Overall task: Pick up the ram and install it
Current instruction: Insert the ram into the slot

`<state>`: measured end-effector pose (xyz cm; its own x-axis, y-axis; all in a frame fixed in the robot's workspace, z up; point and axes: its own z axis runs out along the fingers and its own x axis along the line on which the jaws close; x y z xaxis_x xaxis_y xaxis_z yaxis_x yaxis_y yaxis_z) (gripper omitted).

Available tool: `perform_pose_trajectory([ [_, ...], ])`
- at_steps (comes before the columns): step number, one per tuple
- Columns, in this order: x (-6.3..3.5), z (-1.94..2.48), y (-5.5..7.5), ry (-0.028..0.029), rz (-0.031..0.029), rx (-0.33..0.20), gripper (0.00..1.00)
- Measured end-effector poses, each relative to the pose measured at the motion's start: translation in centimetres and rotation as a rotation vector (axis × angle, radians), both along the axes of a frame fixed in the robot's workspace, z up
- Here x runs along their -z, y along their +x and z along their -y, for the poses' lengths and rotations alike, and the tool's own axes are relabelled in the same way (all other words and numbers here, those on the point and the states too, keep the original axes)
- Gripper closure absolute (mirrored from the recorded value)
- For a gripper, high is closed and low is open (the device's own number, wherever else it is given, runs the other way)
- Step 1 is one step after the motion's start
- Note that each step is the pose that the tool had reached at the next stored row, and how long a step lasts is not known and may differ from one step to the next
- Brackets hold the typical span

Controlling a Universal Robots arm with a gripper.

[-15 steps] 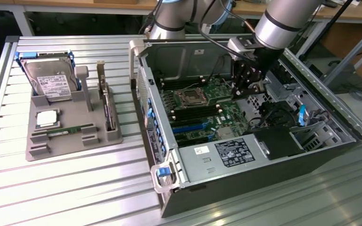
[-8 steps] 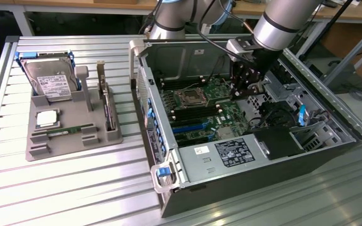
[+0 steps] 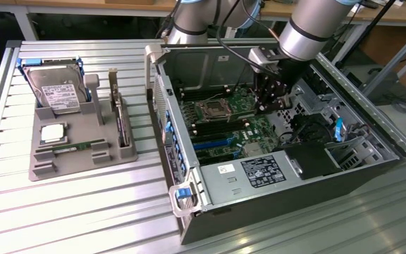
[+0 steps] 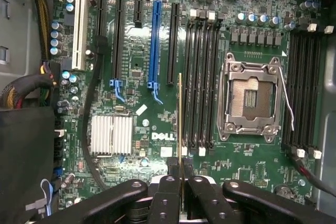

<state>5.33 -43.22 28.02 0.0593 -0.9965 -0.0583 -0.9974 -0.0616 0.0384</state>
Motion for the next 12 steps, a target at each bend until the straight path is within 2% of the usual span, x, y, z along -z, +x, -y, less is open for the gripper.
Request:
perform_pose_trajectory([
  [12, 0.55, -0.02, -3.0, 0.0, 0.0, 0.021, 0.88],
])
